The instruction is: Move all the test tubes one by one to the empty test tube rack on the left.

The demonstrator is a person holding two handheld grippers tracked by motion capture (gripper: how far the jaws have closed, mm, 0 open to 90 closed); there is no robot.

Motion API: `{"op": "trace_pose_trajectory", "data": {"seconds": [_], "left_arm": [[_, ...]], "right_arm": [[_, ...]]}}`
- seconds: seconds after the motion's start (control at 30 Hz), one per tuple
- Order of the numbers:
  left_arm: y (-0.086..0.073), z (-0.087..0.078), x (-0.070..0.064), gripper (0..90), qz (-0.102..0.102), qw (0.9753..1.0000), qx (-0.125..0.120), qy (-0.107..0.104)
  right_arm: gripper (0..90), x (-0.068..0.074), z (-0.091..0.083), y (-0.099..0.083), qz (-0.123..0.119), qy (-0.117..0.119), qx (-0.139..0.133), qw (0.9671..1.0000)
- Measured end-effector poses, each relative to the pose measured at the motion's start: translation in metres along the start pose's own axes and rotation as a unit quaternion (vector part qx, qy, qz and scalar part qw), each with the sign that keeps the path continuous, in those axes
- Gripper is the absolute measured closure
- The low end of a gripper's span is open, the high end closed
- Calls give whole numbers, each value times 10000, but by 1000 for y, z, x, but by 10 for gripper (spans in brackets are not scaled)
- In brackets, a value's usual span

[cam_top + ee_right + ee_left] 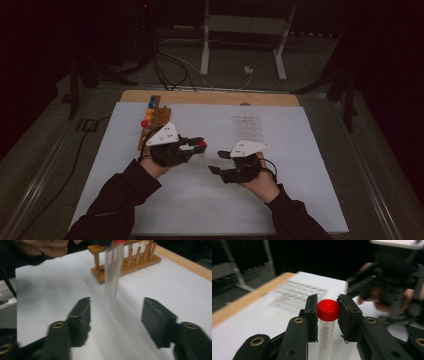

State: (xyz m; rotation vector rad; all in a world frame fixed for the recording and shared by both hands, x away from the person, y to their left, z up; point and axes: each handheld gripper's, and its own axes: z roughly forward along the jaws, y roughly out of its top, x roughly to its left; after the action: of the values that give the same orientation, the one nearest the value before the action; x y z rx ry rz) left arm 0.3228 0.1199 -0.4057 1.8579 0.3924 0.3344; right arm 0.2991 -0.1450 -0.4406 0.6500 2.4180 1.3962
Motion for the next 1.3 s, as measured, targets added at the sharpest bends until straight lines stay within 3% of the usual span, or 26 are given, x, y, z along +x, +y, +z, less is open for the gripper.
{"op": "trace_pose_trajectory", "data": {"seconds": [0.17,0.37,0.53,0.67,0.83,1.03,1.13,1.3], "left_arm": [[5,-29,18,717,-101,9991,-69,416],[6,-64,35,718,-158,9955,-164,923],[5,-87,47,718,-215,9909,-245,1302],[-1,-100,58,717,-316,9859,-358,1604],[-14,-109,73,717,-515,9787,-365,1952],[-34,-108,83,718,-645,9714,-247,2273],[-44,-105,87,718,-784,9693,-225,2318],[-60,-98,88,717,-921,9695,-42,2269]], "right_arm": [[181,-1,-6,-2,183,-37,-176,9997],[24,-5,-9,-4,274,92,-272,9992],[0,-4,-11,-4,255,82,-336,9991],[0,-5,-12,-4,268,37,-379,9989],[0,-6,-13,-4,287,17,-360,9989],[0,-6,-14,-5,253,-54,-382,9989],[0,-6,-15,-5,215,-87,-372,9990],[0,-8,-15,-6,217,-100,-390,9990]]}}
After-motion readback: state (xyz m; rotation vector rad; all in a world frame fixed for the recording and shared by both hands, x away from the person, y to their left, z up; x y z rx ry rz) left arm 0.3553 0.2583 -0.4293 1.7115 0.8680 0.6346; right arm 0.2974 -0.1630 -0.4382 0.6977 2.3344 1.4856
